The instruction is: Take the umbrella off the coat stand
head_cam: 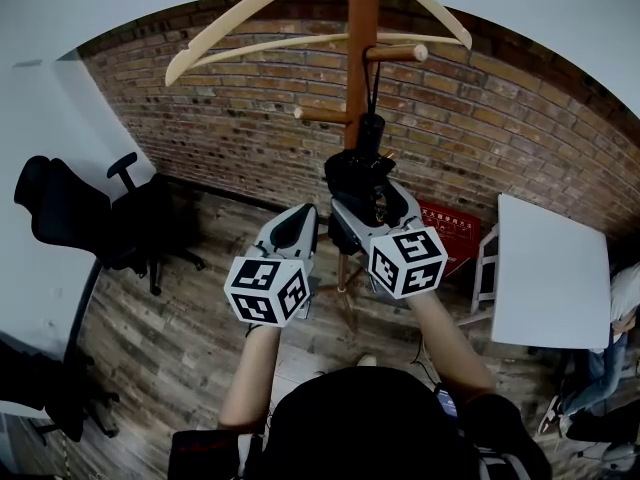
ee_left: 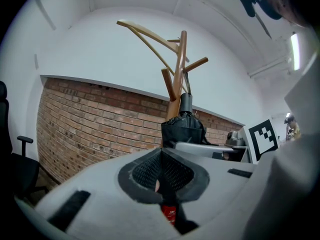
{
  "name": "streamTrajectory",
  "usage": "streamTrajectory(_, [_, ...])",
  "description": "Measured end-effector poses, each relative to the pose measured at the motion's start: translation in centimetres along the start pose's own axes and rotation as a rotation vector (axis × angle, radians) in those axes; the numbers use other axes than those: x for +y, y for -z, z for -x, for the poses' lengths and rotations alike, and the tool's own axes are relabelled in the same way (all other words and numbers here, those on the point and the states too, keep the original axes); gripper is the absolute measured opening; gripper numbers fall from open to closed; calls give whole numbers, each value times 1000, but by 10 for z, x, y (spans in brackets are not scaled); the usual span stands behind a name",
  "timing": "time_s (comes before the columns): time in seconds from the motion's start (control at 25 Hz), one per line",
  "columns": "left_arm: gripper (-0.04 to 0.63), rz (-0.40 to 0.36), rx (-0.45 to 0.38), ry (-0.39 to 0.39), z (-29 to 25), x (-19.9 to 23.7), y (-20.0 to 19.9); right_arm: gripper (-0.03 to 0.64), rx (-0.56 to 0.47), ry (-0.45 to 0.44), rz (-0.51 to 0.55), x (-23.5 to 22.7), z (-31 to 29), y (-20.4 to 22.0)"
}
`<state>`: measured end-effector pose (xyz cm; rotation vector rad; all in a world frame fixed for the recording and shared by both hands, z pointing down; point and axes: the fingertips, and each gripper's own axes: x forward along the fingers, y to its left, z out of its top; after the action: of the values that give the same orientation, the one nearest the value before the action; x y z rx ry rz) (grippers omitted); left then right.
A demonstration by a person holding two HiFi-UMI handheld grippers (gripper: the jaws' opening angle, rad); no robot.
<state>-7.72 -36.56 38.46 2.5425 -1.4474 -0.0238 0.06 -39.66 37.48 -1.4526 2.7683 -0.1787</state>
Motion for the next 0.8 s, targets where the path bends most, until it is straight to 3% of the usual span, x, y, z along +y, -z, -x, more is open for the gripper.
streamTrajectory(0.8, [18,2,1,-11,1,8,1,354,51,-26,-14,3,-16,-1])
